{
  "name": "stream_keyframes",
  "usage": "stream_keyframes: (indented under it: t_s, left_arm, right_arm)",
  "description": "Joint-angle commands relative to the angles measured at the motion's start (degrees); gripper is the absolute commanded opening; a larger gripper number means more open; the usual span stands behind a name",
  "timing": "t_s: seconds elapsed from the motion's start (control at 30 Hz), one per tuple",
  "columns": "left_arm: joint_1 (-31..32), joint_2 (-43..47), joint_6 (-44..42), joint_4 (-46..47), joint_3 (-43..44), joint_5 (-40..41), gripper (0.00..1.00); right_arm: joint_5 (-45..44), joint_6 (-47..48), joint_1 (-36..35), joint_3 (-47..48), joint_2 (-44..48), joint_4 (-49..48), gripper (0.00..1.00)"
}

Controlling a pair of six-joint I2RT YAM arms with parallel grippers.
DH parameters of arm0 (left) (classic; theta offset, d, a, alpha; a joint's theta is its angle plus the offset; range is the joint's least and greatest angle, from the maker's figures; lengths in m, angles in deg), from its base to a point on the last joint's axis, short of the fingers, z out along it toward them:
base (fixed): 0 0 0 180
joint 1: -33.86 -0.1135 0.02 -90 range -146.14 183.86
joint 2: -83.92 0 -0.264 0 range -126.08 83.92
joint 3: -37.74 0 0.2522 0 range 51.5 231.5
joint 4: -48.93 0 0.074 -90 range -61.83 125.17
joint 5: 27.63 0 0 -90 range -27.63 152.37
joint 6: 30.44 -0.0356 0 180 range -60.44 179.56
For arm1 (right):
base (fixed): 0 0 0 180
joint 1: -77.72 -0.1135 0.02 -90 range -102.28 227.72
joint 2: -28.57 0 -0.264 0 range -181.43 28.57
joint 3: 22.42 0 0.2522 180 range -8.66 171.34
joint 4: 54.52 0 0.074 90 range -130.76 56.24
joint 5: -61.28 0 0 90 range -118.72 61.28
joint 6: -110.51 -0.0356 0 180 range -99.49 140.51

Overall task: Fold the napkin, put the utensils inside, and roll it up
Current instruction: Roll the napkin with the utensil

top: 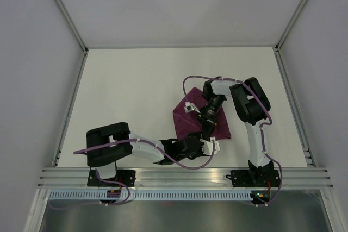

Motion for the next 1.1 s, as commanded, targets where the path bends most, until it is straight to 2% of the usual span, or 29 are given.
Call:
stream_keyframes:
  t_s: [0.0,0.2,0.3,0.43,0.6,0.73,0.77,0.8,0.87,0.93,1.07]
  left_arm:
    - [-0.13,-2.75,-2.61,3.93,0.12,-1.41,0.63]
    - [-1.18,-5.39,-1.47,4.20,0.73,-1.14,0.60]
    - [-1.63,-5.83,-0.76,3.15,1.25,-1.76,0.56]
    - [-2.15,-7.15,-0.06,0.17,2.05,-2.81,0.42]
    - [-3.21,-7.85,1.61,-3.44,3.71,-5.71,0.31]
    - [-3.91,-8.55,2.32,-6.16,4.86,-7.21,0.16]
    - [-3.91,-9.34,2.75,-9.39,6.43,-7.21,0.12]
    - [-3.91,-9.78,2.93,-10.99,7.40,-7.30,0.05]
    - [-4.26,-10.31,3.63,-12.93,8.37,-9.13,0.02]
    - [-5.22,-9.87,4.51,-13.64,8.38,-11.24,0.02]
    - [-7.68,-7.86,7.75,-13.03,6.63,-17.39,0.02]
  right_arm:
    - [-7.43,2.74,0.34,0.46,-2.95,-10.32,0.05]
    - [-7.52,2.66,0.34,0.81,-3.21,-10.06,0.05]
    - [-7.61,2.66,0.34,0.81,-3.39,-9.88,0.06]
    - [-7.52,2.92,0.34,1.43,-3.91,-9.27,0.06]
    - [-7.52,3.01,0.34,1.78,-4.18,-8.92,0.06]
    - [-7.52,3.01,0.34,1.95,-4.27,-8.83,0.06]
    - [-7.52,2.84,0.34,1.95,-4.27,-8.92,0.06]
    - [-7.44,2.75,0.34,1.95,-4.27,-9.00,0.06]
    - [-7.26,2.04,0.34,1.95,-4.09,-9.44,0.06]
    - [-6.91,1.34,0.34,2.04,-3.22,-9.88,0.13]
    - [-6.29,-0.32,0.69,2.48,-0.32,-10.50,0.37]
